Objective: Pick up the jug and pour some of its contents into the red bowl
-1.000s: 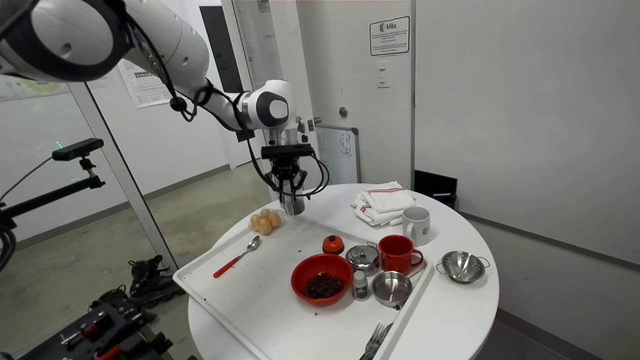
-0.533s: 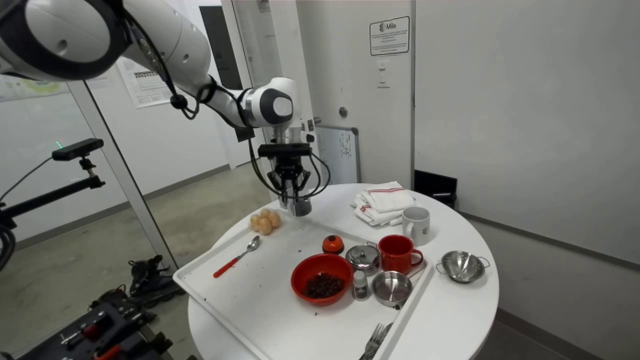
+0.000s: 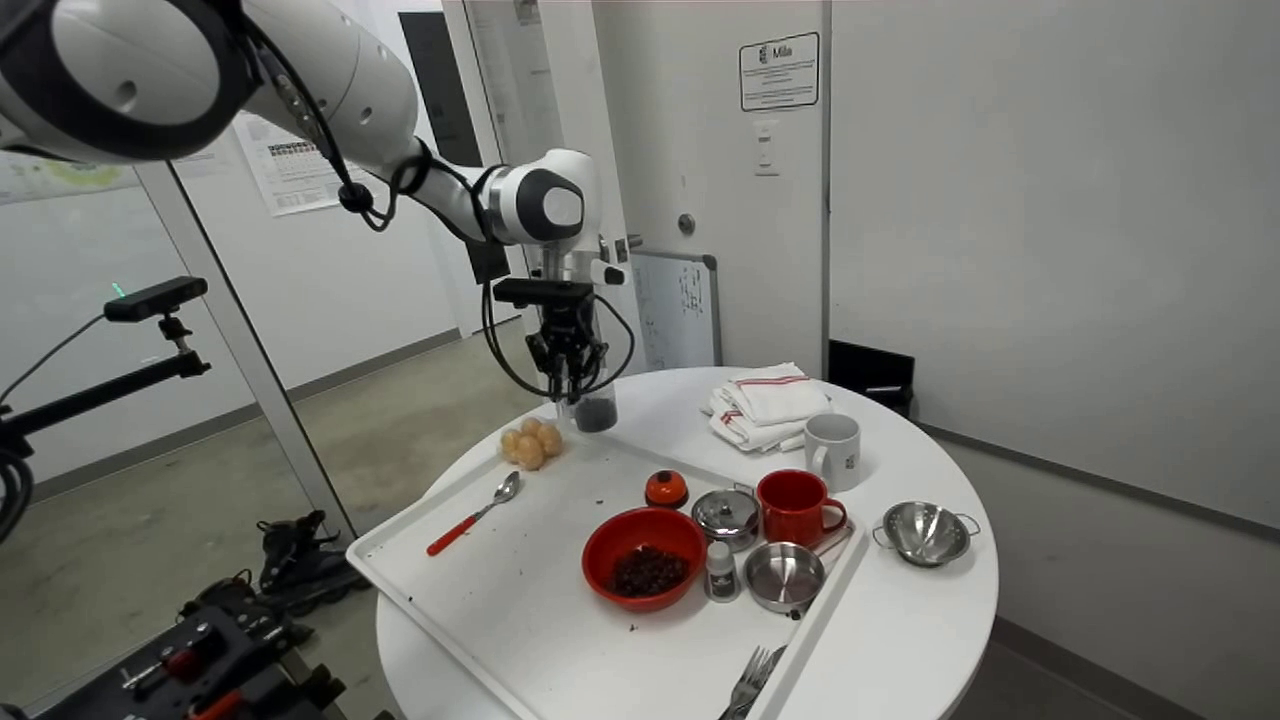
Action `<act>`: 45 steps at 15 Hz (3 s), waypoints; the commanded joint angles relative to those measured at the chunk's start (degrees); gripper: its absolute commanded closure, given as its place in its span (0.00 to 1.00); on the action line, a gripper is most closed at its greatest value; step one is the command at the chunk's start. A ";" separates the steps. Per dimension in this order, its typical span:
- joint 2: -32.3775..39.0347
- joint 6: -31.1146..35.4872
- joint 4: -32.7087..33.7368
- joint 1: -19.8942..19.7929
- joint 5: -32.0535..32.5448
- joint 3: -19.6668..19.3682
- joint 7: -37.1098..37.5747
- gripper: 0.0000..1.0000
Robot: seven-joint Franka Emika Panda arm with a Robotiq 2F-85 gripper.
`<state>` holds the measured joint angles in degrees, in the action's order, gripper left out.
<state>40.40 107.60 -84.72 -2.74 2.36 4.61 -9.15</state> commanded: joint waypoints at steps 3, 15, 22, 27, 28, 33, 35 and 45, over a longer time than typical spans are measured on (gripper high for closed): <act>-0.66 -2.31 -0.84 -0.22 -7.32 -2.44 11.36 0.91; 0.19 -1.45 -5.84 -1.53 -14.94 -6.24 21.36 0.74; 0.24 -2.67 -5.30 -2.54 -23.30 -5.81 29.80 0.91; -1.42 -0.59 -7.99 -2.94 -32.14 -6.16 38.50 0.91; -1.97 0.01 -8.98 -3.17 -34.00 -6.23 39.78 0.91; -4.26 3.68 -15.09 -4.96 -43.25 -7.60 43.56 0.91; -5.90 5.51 -18.57 -5.62 -47.10 -8.61 44.19 0.91; -15.69 9.38 -32.82 -7.90 -66.39 -12.78 43.77 0.91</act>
<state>28.76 117.36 -112.43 -9.60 -59.78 -7.53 35.97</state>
